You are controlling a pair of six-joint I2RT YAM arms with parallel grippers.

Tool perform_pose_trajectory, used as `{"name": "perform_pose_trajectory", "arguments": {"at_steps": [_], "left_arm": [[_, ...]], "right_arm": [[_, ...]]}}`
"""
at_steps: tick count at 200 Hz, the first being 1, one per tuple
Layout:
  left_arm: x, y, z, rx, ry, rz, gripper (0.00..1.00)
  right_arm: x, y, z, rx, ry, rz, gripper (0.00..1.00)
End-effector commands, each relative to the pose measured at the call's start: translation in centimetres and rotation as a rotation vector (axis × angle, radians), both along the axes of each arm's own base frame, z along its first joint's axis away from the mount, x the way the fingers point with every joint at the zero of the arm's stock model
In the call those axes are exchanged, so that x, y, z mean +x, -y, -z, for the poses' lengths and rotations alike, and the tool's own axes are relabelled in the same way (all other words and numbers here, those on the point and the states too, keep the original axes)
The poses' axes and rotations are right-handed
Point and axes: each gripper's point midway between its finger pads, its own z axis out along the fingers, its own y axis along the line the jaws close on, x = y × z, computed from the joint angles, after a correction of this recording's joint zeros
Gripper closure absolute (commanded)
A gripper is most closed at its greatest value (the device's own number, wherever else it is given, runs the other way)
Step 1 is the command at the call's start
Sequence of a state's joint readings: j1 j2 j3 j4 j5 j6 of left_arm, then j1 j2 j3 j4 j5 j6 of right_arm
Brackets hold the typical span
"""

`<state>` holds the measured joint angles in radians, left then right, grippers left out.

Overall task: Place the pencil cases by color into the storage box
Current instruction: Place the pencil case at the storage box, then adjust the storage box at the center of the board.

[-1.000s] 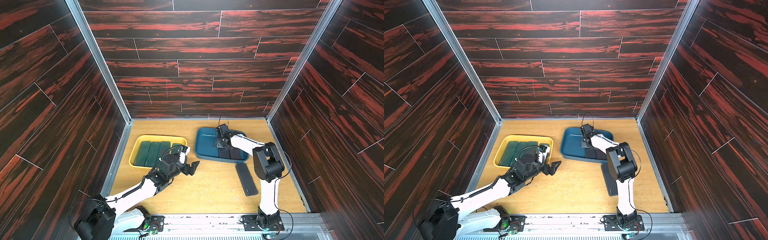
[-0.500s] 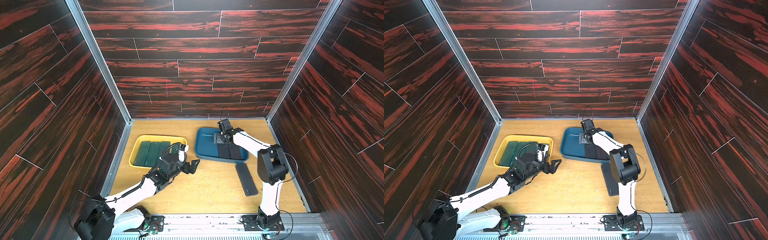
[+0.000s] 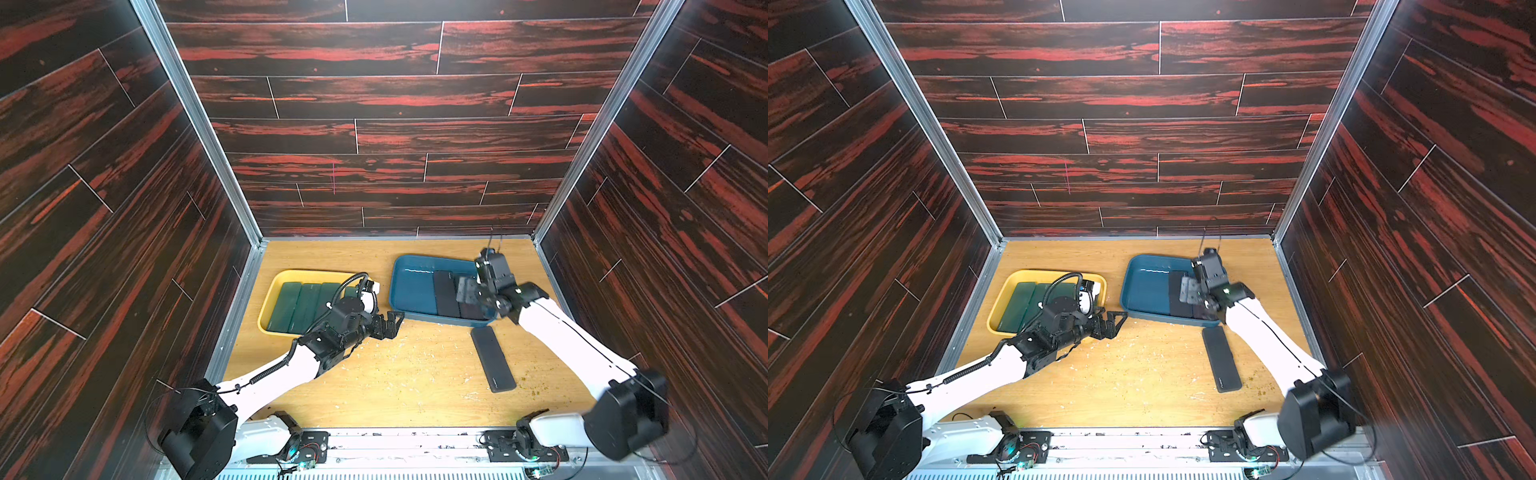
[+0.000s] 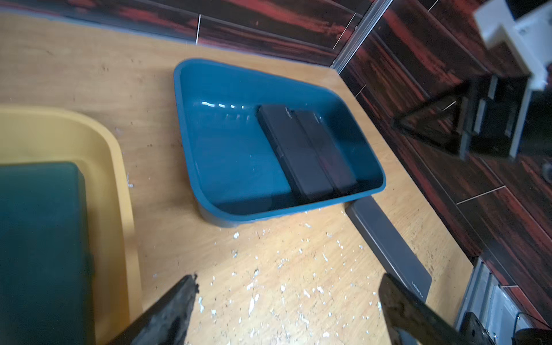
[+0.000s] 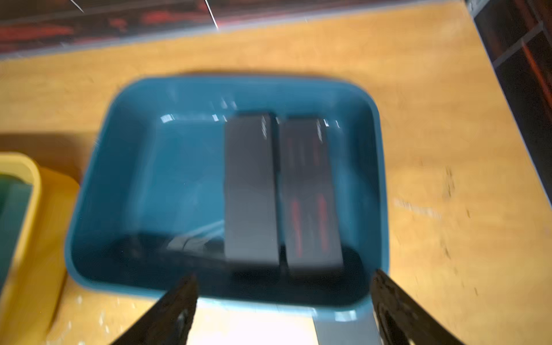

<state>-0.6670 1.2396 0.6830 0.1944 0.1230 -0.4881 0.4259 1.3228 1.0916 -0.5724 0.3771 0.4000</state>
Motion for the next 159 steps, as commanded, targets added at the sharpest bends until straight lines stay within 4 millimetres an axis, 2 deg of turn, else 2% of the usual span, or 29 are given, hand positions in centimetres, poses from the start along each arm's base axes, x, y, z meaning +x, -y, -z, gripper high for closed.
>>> {"name": "perform_pose_trajectory", "arguments": {"at_steps": [1,29,55,85,126,159], "left_arm": [[0.1,0.4,-0.8,0.001,-0.004,0.005,0.04],[-0.1,-0.1,0.1,0.066,0.002,-0.006,0.04],[-0.5,-0.3,0.9,0.121,0.015,-0.003,0.04],[-0.6,0.0,1.3,0.126,0.012,0.002,0.04],[-0.5,0.6,1.3,0.118,0.013,0.018,0.05],[-0.4,1.1,1.2,0.103,0.012,0.029,0.05]], "right_arm": [[-2.6,1.5,0.4,0.009,-0.027,0.044,0.09],[-5.3,2.1,1.4,0.036,-0.065,0.045,0.09],[-7.5,2.7,3.4,0.025,-0.145,0.04,0.09],[-9.1,2.1,5.8,0.066,-0.225,0.02,0.1],[-9.7,1.4,8.0,0.098,-0.252,-0.005,0.1],[-8.3,-0.1,9.5,0.117,-0.251,-0.07,0.11]]}}
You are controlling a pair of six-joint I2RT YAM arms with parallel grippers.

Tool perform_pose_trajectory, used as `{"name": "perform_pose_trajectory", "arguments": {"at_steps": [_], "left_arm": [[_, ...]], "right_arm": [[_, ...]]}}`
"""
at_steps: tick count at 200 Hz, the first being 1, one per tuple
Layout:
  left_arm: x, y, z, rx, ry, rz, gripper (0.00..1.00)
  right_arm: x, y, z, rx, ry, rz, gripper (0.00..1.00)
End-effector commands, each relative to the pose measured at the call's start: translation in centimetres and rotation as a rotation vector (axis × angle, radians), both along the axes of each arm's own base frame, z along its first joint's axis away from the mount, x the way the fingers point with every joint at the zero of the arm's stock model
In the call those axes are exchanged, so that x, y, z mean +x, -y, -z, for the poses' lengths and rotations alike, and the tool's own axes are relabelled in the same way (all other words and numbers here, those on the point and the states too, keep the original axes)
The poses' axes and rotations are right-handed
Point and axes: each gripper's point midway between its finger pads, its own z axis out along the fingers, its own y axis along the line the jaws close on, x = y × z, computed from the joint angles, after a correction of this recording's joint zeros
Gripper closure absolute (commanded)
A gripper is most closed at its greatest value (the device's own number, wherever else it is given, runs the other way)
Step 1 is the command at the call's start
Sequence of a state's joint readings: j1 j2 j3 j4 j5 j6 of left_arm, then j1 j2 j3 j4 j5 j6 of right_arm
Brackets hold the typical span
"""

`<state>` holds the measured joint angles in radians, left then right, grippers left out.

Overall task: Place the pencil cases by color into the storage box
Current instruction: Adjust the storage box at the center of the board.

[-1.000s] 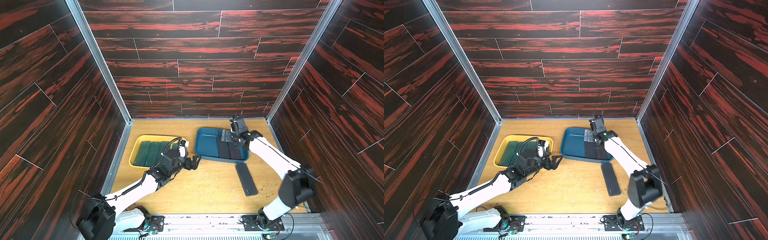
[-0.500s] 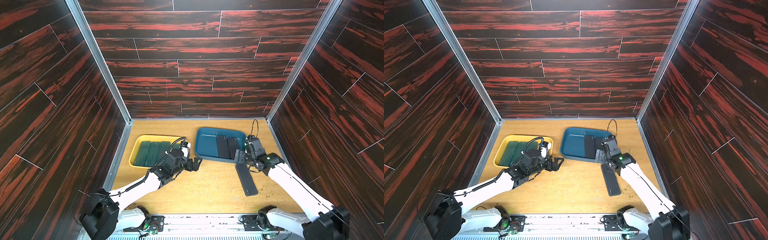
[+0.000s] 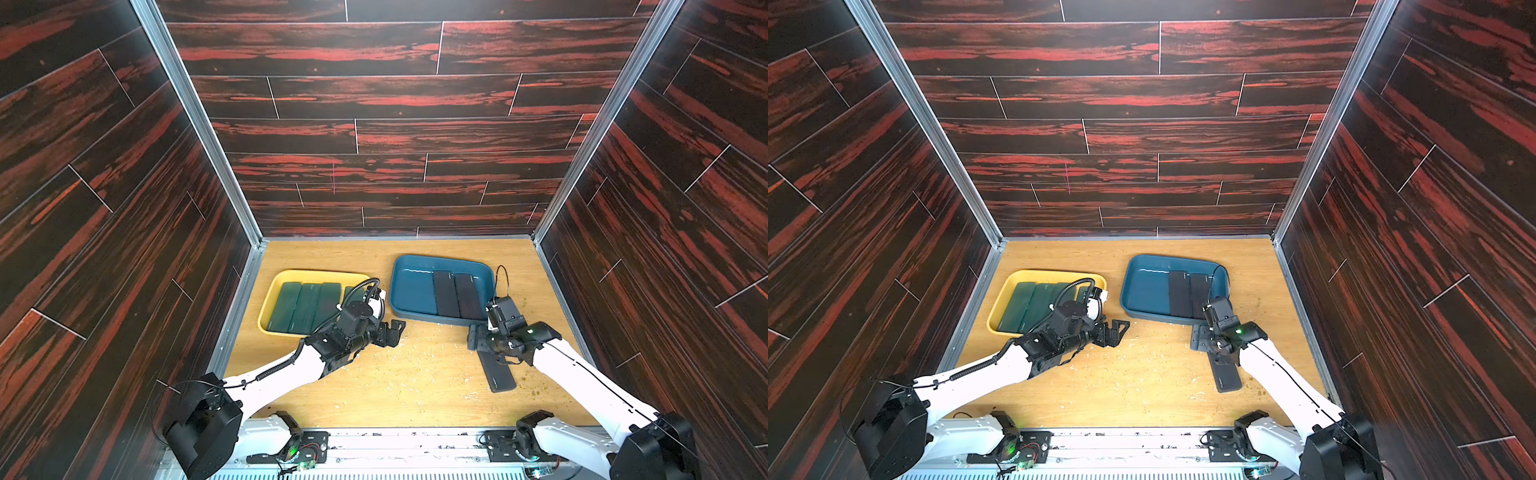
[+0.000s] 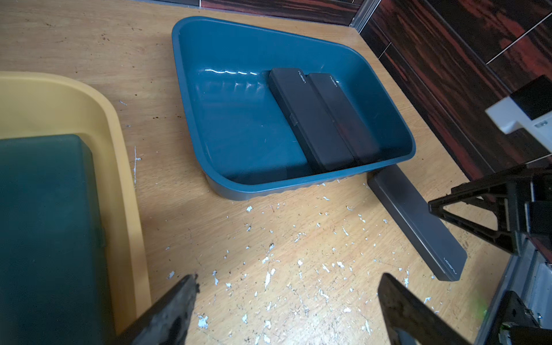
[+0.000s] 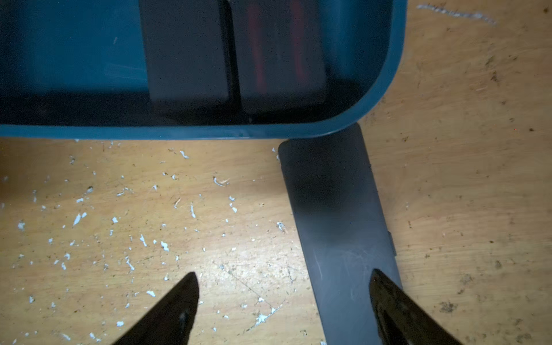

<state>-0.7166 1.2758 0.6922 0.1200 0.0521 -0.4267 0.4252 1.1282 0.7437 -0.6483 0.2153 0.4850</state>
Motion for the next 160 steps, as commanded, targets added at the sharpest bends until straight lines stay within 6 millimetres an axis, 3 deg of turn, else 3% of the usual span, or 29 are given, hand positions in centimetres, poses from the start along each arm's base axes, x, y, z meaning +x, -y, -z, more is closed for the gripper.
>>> {"name": "perform_pose_trajectory", "arguments": {"at_steps": [1,65,160], "left_arm": [[0.4,0.8,-1.4,-0.027,0.028,0.015,0.05],[0.3,1.1,-1.6,-0.042,0.029,0.024,0.05],[0.6,1.6,-1.1,-0.032,0.021,0.039,0.05]], "right_arm": [[1.5,-1.7,0.6,0.047,0.022,-0.052,0.11],[5.5,-2.8,2.0,-0.019,0.099,-0.139,0.12],[9.8,-4.1,0.8,-0.077,0.268,-0.252,0.1]]}}
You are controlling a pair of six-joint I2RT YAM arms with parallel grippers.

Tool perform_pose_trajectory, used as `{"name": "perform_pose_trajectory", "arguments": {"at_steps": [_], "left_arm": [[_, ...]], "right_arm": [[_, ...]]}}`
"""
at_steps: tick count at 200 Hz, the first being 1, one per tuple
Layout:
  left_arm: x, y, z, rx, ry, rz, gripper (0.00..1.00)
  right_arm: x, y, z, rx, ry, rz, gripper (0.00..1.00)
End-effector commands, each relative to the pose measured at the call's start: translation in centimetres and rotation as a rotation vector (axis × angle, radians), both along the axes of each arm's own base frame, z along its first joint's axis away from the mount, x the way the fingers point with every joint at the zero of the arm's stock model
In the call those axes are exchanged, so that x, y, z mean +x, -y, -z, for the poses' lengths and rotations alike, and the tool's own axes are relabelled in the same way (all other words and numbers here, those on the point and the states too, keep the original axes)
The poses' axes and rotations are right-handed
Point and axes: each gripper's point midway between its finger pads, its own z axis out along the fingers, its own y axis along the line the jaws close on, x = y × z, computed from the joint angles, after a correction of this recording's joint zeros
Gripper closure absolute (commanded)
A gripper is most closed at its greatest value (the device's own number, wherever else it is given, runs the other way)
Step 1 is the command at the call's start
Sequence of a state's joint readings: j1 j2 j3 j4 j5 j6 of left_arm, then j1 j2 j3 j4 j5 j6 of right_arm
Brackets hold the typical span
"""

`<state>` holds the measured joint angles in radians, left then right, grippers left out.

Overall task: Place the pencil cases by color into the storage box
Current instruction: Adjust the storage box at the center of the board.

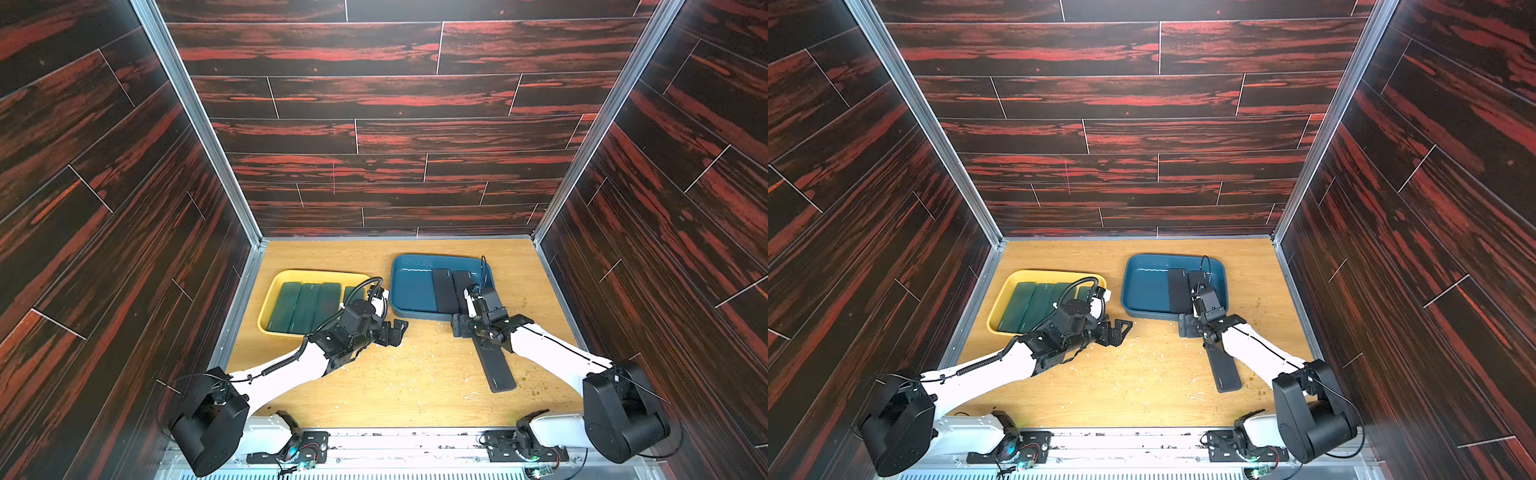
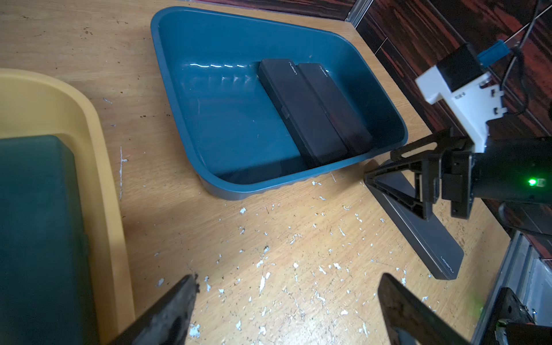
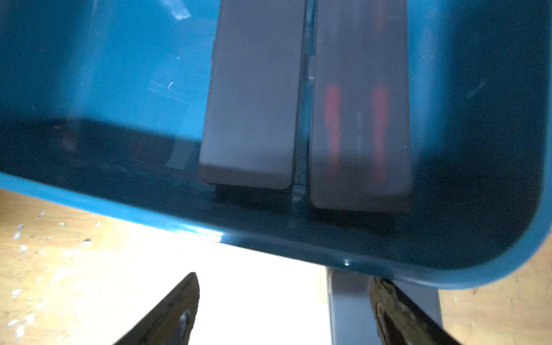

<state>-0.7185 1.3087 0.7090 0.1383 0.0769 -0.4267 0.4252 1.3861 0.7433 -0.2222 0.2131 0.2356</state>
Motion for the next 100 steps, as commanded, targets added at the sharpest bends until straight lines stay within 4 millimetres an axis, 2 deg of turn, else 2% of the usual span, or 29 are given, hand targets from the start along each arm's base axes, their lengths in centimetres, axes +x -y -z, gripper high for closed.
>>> {"name": "perform_pose_trajectory", "arguments": {"at_steps": [1,20,39,100], "left_arm": [[0.4,0.8,-1.2,-0.021,0.027,0.016,0.05],[0.4,0.8,-1.2,-0.02,0.028,0.02,0.05],[0.3,0.8,-1.1,-0.013,0.027,0.025,0.05],[0.0,1.2,-0.4,-0.023,0.029,0.056,0.05]], "right_arm": [[2.4,-0.7,-1.3,-0.018,0.088,-0.038,0.1],[3.3,-0.4,-1.3,-0.036,0.099,-0.037,0.1],[3.3,0.0,-1.5,-0.049,0.078,-0.018,0.1],[-1.0,3.2,-1.1,-0.098,-0.028,0.072,0.09]]}}
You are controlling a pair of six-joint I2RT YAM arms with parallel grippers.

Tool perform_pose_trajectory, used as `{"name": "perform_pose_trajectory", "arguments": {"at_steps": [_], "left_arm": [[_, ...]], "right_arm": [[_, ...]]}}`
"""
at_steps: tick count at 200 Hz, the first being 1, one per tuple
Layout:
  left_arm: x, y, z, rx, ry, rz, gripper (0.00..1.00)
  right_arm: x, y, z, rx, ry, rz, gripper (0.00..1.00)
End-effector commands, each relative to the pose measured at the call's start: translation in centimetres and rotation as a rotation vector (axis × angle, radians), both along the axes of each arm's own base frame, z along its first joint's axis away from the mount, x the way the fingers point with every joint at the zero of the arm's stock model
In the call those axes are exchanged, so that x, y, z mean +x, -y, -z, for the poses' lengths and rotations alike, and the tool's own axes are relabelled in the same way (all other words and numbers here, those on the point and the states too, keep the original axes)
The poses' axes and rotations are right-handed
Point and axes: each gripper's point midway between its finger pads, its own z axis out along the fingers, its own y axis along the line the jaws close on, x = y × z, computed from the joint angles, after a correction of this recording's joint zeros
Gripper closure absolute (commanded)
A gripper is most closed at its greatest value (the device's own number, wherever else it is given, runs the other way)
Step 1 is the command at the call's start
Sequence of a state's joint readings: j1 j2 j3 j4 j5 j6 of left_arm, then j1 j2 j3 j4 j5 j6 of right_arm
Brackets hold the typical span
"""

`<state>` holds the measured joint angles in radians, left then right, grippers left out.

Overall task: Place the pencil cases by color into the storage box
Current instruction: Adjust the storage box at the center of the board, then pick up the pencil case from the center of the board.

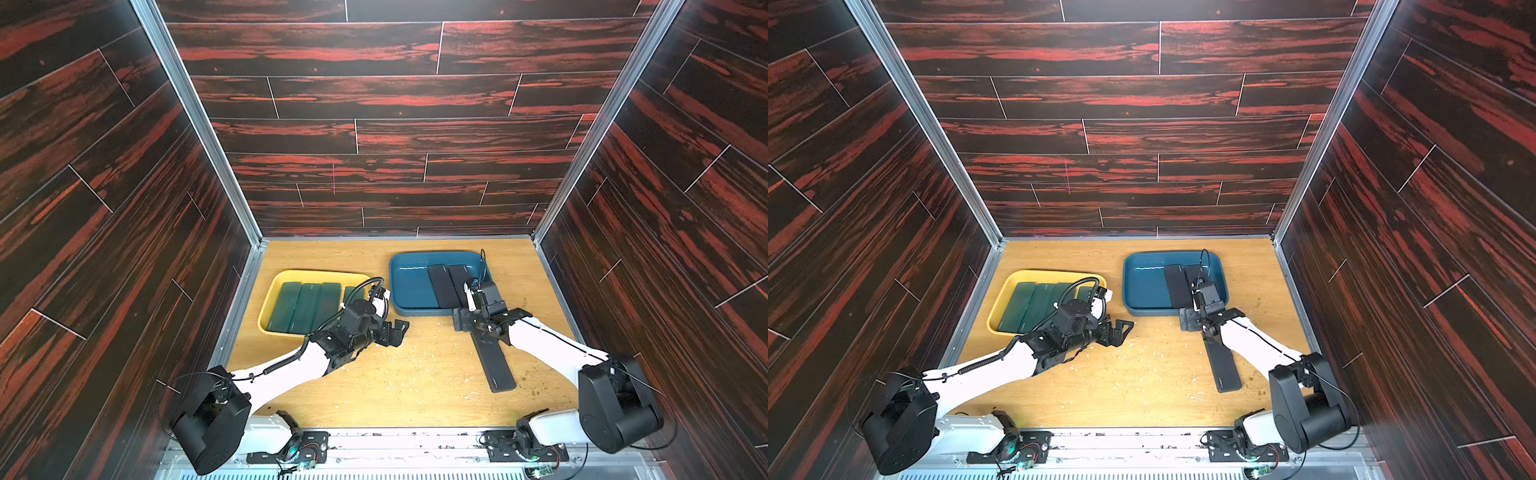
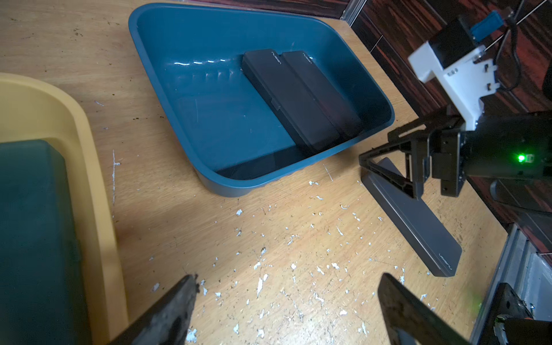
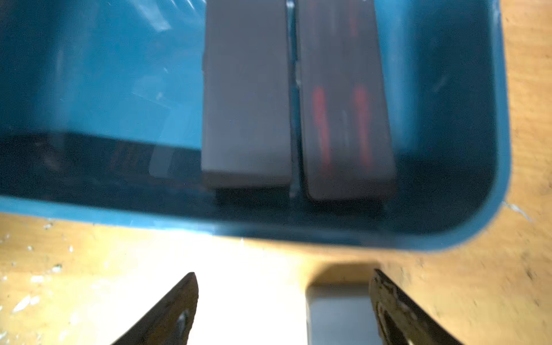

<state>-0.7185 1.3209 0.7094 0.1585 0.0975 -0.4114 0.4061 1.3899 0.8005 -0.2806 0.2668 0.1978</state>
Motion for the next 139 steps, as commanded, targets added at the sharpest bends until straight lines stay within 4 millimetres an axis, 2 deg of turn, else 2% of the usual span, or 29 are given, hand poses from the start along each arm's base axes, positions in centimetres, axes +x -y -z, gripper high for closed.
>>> {"name": "perform_pose_trajectory", "arguments": {"at_steps": [1,45,88,139], "left_arm": [[0.0,0.8,-0.4,-0.019,0.02,0.032,0.05],[-0.1,1.1,-0.6,-0.04,0.026,0.05,0.05],[0.1,2.0,-1.5,-0.063,0.037,0.081,0.05],[0.0,2.3,-1.3,-0.079,0.025,0.086,0.05]], "right_arm": [[-2.0,2.0,0.2,-0.034,-0.046,0.057,0.09],[-3.5,4.6,1.7,-0.057,-0.123,0.146,0.09],[-4.9,5.1,3.2,-0.051,-0.178,0.178,0.09],[-4.8,5.6,4.6,-0.05,-0.247,0.197,0.09]]}}
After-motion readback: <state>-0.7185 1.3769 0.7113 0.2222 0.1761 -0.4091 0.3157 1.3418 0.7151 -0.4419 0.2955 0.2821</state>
